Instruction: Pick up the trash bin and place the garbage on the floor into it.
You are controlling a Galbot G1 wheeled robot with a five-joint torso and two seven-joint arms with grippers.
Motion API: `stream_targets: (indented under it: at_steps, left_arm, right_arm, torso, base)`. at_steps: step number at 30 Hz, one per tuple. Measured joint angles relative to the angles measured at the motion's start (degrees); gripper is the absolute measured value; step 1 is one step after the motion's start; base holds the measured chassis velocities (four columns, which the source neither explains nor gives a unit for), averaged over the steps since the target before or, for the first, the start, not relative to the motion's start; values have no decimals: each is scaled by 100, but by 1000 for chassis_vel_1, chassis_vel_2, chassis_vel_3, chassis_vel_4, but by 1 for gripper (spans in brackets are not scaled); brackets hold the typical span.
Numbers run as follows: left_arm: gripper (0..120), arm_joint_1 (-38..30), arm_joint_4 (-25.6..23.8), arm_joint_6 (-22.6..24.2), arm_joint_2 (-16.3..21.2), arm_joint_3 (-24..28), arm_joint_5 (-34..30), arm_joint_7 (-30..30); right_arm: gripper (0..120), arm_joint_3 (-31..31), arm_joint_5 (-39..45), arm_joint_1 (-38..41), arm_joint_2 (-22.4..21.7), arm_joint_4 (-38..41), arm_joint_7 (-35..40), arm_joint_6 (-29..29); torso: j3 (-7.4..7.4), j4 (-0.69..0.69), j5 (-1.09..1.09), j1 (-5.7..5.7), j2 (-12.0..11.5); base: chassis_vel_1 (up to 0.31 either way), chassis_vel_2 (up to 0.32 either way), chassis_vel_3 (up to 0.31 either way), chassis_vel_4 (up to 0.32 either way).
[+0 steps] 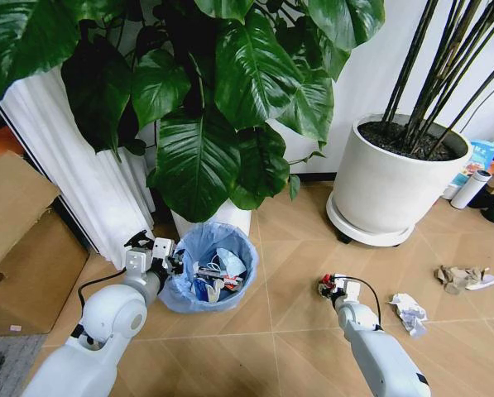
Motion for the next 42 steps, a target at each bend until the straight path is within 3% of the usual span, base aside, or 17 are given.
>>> stream_targets:
  at_steps: [4,8,9,12,14,16,18,20,28,37,42]
  left_arm:
    - [0,17,-18,0,18,-14,-1,9]
    - [0,20,-26,0,30,-7,7,59]
    - [0,20,-26,0,30,-7,7,59]
    - [0,18,-21,0,12,14,36,64]
    - [0,18,-20,0,9,16,39,64]
    - [0,25,-14,0,11,24,43,61]
    - [0,25,-11,0,16,29,42,62]
    - [0,-4,21,0,32,47,23,72]
    - [0,-65,122,0,-1,86,16,122]
    - [0,-76,132,0,-4,82,11,137]
    - [0,-71,132,0,-13,62,-5,108]
  right_arm:
    - [44,154,-257,-164,-15,532,-7,95]
    - [44,336,-524,-452,-135,1985,-87,57]
    - [44,336,-524,-452,-135,1985,-87,57]
    - [44,257,-498,-627,-234,2994,-154,-182]
    - [44,231,-475,-650,-248,3142,-162,-222]
    - [44,61,-275,-791,-324,4135,-216,-495]
    - [44,6,-211,-821,-336,4399,-237,-570]
    - [44,-276,156,-894,-409,5348,-335,-942]
    - [44,-1259,340,-941,-559,6133,-558,-1211]
    - [44,-1975,430,-980,-576,6182,-708,-1187]
    - [58,-2055,314,-874,-533,5941,-825,-1082]
  torso:
    - [0,0,-1,0,0]
    - [-1,1,-6,0,0]
    - [-1,1,-6,0,0]
    - [-1,-1,-3,0,0]
    - [-1,0,-5,0,0]
    - [-1,1,-5,0,0]
    - [-1,0,-4,0,0]
    - [-1,1,-6,0,0]
    - [-1,1,-4,0,0]
    - [-1,1,-4,0,0]
    - [-1,1,-4,0,0]
  base:
    - [0,0,0,0]
    - [0,0,0,0]
    - [0,0,0,0]
    - [0,0,0,0]
    - [0,0,0,0]
    - [0,0,0,0]
    - [0,0,0,0]
    - [0,0,0,0]
    - [0,0,0,0]
    - [0,0,0,0]
    - [0,0,0,0]
